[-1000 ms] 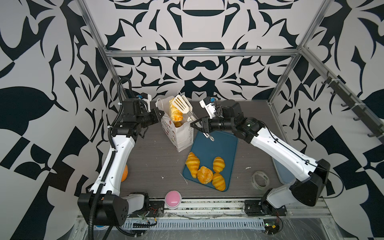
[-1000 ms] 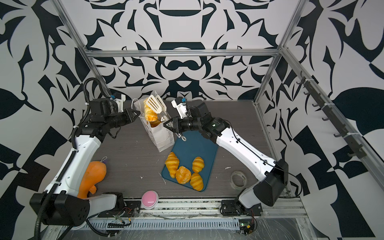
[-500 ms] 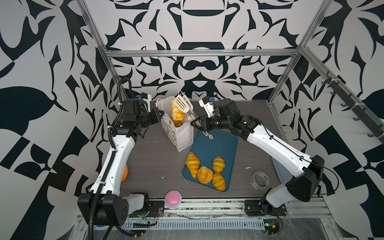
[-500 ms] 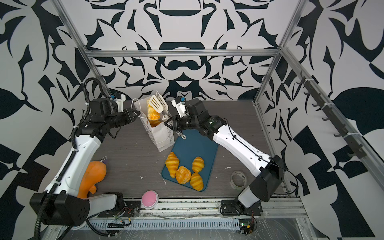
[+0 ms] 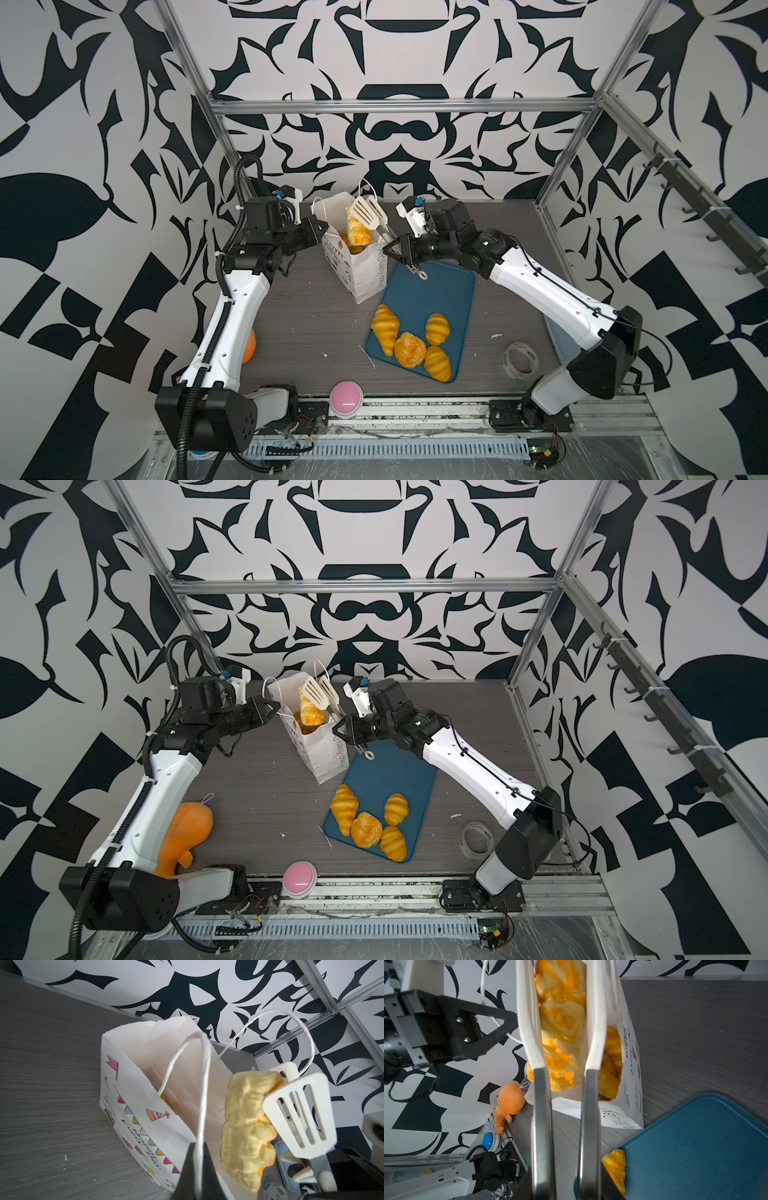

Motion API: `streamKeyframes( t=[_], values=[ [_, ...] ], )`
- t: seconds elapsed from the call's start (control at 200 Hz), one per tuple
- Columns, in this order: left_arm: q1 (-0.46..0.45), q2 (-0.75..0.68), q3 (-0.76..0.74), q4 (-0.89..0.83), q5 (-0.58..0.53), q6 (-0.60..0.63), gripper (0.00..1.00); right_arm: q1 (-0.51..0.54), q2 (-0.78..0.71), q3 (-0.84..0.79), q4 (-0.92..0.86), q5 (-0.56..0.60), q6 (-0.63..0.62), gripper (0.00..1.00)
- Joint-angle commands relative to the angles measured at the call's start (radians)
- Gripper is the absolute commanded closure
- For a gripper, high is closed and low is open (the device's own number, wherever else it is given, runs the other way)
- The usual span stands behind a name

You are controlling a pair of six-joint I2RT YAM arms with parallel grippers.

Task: Place the fake bread into the paper bag
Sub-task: 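Lower the pale roll into the bag held by the left gripper and open the tongs, then raise the empty tongs out of the bag and move them over the tray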

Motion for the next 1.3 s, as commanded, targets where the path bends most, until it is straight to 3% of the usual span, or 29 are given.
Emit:
streamKeyframes(
  t=[0.0, 0.61, 1.295],
  values=[
    [0.006, -0.007, -0.012, -0.006, 0.0, -0.008, 1.0, 0.003, -0.011, 0.054, 0.052, 0.013, -0.023, 0.63],
    [0.007, -0.009, -0.013, -0.004, 0.0, -0.006, 1.0, 0.003, -0.019, 0.03, 0.047, 0.023, -0.022, 0.53],
    [0.007, -0.005, -0.014, 0.0, 0.013, -0.01, 1.0, 0.034, -0.113, 0.013, 0.042, -0.006, -0.005, 0.53]
  ],
)
